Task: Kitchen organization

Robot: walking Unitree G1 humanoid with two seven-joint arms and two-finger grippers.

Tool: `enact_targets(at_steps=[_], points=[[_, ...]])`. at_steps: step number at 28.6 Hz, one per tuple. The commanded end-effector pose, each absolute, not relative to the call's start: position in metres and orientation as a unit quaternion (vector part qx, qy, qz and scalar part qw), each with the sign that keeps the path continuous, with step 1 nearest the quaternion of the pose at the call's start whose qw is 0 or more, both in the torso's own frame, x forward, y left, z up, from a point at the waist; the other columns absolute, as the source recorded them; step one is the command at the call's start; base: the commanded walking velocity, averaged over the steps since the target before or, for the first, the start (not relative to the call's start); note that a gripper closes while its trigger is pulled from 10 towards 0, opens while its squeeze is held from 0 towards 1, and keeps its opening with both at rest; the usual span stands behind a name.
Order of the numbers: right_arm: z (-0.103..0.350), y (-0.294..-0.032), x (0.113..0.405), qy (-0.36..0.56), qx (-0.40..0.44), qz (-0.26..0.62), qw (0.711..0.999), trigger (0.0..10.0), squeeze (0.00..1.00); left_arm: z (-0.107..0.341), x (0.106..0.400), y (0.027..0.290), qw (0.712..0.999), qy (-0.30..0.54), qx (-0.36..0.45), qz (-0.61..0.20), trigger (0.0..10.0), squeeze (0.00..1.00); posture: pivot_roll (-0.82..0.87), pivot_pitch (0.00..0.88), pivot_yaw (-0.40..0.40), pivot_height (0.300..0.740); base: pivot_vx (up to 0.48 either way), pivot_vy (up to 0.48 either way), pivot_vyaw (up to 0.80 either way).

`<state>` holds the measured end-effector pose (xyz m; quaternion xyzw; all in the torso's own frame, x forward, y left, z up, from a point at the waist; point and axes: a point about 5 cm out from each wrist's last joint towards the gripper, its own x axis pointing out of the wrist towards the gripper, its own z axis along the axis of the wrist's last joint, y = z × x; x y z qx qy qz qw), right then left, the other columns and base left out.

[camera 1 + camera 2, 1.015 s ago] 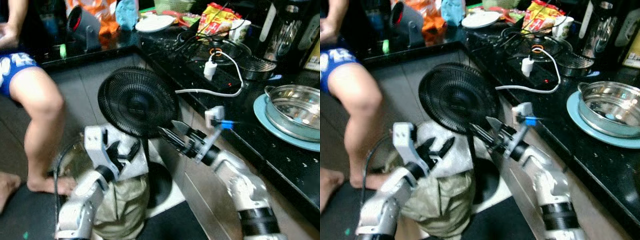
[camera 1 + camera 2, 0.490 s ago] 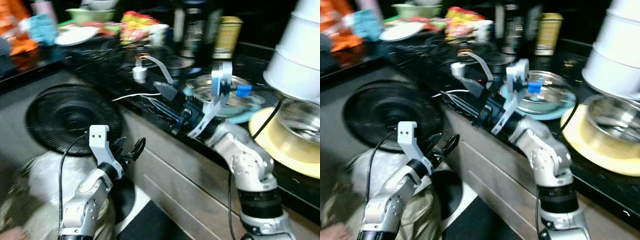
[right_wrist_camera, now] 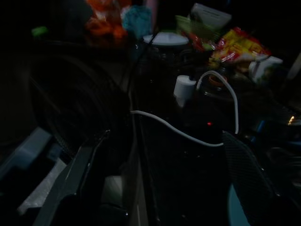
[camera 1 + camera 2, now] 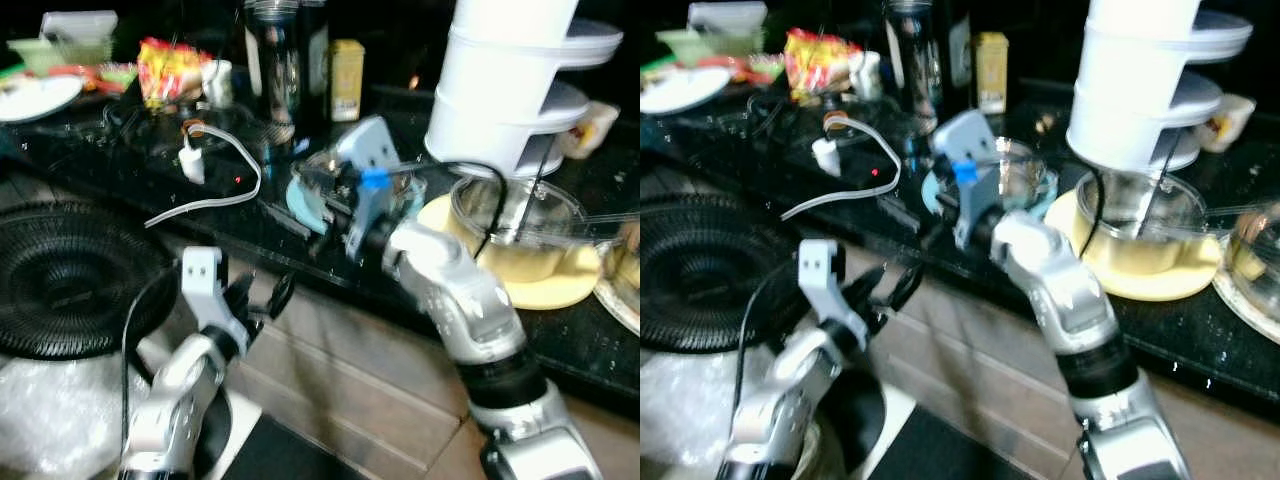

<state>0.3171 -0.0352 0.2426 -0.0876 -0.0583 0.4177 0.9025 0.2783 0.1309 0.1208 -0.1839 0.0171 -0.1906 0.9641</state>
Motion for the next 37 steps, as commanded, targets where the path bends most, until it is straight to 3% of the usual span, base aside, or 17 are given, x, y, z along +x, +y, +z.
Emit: enact_targets(at_steps=[1,7,13,26,35,36,37], points=[[0.243,-0.031,0.321,-0.059,-0.11,0.399,0.908,10.0,0.0,0.117,0.277,0.136,0.968,0.022,-0.177,-0.178,10.0,0.0,0.07,0.0,0.02,0.74,0.0,0.0,0.0],[0.238,-0.014,0.334,-0.031,-0.219,0.351,0.91,10.0,0.0,0.118,0.277,0.135,0.969,0.019,-0.177,-0.174,10.0,0.0,0.08,0.0,0.011,0.74,0.0,0.0,0.0],[0.24,-0.014,0.348,0.014,-0.202,0.309,0.929,10.0,0.0,0.118,0.277,0.134,0.969,0.018,-0.177,-0.173,10.0,0.0,0.08,0.0,0.006,0.74,0.0,0.0,0.0],[0.251,-0.072,0.375,0.092,-0.214,0.198,0.952,10.0,0.0,0.117,0.277,0.134,0.968,0.019,-0.18,-0.175,10.0,0.0,0.08,0.0,0.008,0.74,0.0,0.0,0.0],[0.245,-0.094,0.373,0.161,-0.26,0.202,0.931,10.0,0.0,0.116,0.277,0.133,0.967,0.02,-0.181,-0.177,10.0,0.0,0.07,0.0,0.011,0.74,0.0,0.0,0.0],[0.242,-0.093,0.371,0.164,-0.262,0.211,0.927,8.2,0.0,0.116,0.277,0.133,0.967,0.021,-0.181,-0.177,10.0,0.0,0.07,0.0,0.009,0.74,0.0,0.0,0.0],[0.242,-0.093,0.371,0.164,-0.262,0.211,0.927,8.2,0.0,0.116,0.277,0.133,0.967,0.021,-0.181,-0.177,10.0,0.0,0.07,0.0,0.009,0.74,0.0,0.0,0.0]])
